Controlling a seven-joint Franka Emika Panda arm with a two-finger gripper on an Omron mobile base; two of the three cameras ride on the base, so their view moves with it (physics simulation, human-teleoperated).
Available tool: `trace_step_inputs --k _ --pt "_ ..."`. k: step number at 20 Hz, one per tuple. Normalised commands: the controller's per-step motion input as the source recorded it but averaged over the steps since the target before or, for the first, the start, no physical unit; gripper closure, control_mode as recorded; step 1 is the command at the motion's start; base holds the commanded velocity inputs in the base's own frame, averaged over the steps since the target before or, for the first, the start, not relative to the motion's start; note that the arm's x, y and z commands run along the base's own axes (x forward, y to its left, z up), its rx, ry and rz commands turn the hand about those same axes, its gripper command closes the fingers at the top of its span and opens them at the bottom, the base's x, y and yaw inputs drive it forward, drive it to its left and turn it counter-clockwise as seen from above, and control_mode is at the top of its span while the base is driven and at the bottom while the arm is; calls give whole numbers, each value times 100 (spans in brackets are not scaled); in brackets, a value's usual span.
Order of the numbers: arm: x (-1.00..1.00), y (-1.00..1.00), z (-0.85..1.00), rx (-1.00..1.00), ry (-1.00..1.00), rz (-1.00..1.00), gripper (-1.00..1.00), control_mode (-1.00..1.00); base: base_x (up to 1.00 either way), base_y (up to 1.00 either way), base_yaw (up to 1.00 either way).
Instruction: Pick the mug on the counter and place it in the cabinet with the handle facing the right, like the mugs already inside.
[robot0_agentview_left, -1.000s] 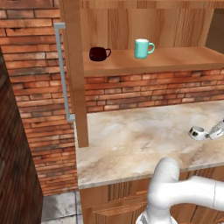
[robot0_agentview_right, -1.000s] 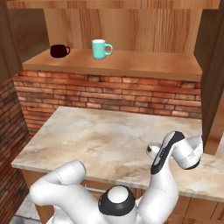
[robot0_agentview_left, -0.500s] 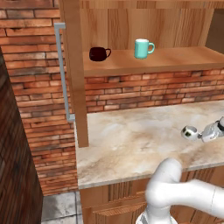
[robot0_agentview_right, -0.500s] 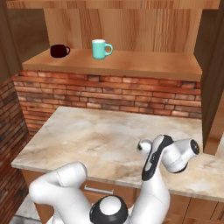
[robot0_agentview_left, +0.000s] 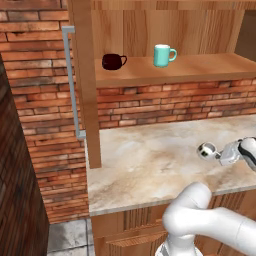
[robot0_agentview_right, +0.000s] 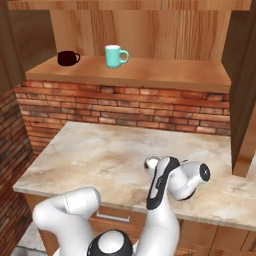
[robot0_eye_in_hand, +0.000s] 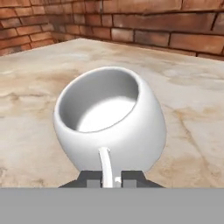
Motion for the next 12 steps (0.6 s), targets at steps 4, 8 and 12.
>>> trace_step_inputs --k 4,8,12 --pt "0 23 46 9 -5 0 100 -100 0 0 0" --pt "0 21 59 17 -1 0 100 -100 0 0 0" --pt "0 23 59 11 0 0 100 -100 0 0 0"
